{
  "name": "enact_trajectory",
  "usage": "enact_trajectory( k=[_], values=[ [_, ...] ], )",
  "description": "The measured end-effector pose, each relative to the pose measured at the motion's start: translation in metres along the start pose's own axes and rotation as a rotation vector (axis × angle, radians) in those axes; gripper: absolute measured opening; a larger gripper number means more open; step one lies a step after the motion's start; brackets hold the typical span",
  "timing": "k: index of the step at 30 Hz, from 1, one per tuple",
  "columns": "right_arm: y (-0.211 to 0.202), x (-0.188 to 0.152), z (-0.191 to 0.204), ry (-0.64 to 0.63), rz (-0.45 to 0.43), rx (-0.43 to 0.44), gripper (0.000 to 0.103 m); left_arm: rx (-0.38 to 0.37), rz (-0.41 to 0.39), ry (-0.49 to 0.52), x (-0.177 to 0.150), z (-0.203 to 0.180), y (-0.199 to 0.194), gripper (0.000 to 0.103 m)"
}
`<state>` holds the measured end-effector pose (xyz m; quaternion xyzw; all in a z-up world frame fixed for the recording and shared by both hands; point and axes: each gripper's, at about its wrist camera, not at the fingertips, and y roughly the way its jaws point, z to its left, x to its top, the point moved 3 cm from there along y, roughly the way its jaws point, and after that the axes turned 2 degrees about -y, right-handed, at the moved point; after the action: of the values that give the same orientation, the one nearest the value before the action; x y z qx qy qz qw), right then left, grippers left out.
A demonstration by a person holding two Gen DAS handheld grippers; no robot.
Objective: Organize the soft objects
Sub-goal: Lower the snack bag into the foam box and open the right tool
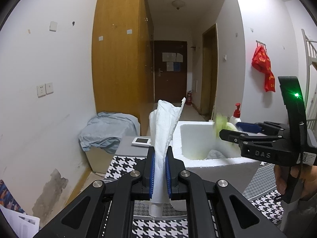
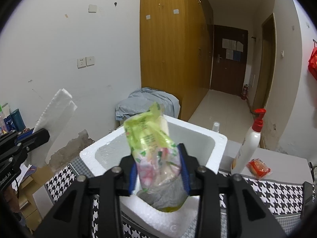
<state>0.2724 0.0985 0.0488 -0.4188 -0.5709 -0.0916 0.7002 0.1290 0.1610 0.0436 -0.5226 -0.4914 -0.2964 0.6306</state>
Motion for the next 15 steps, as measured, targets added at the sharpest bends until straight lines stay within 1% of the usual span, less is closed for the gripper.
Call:
enact_trajectory(
  k=[1, 2, 7, 15],
  values=[
    [0.000, 0.000, 0.000, 0.004, -0.006, -0.001, 0.072, 0.002, 0.002, 0.002, 0.000, 0.000, 0.001, 0.011],
    [-0.001, 0.000, 0.000, 0.006, -0.011, -0.001, 0.078, 0.005, 0.003, 0.002, 0.000, 0.000, 0.001, 0.010],
    [-0.003, -0.002, 0.001, -0.003, -0.012, -0.020, 0.082, -0.002, 0.004, -0.001, 0.000, -0.001, 0.004, 0.010],
    [-0.013, -0.006, -0.006, 0.011, -0.027, -0.035, 0.083, -0.029, 0.014, -0.006, -0.001, -0.001, 0.012, 0.010]
  ],
)
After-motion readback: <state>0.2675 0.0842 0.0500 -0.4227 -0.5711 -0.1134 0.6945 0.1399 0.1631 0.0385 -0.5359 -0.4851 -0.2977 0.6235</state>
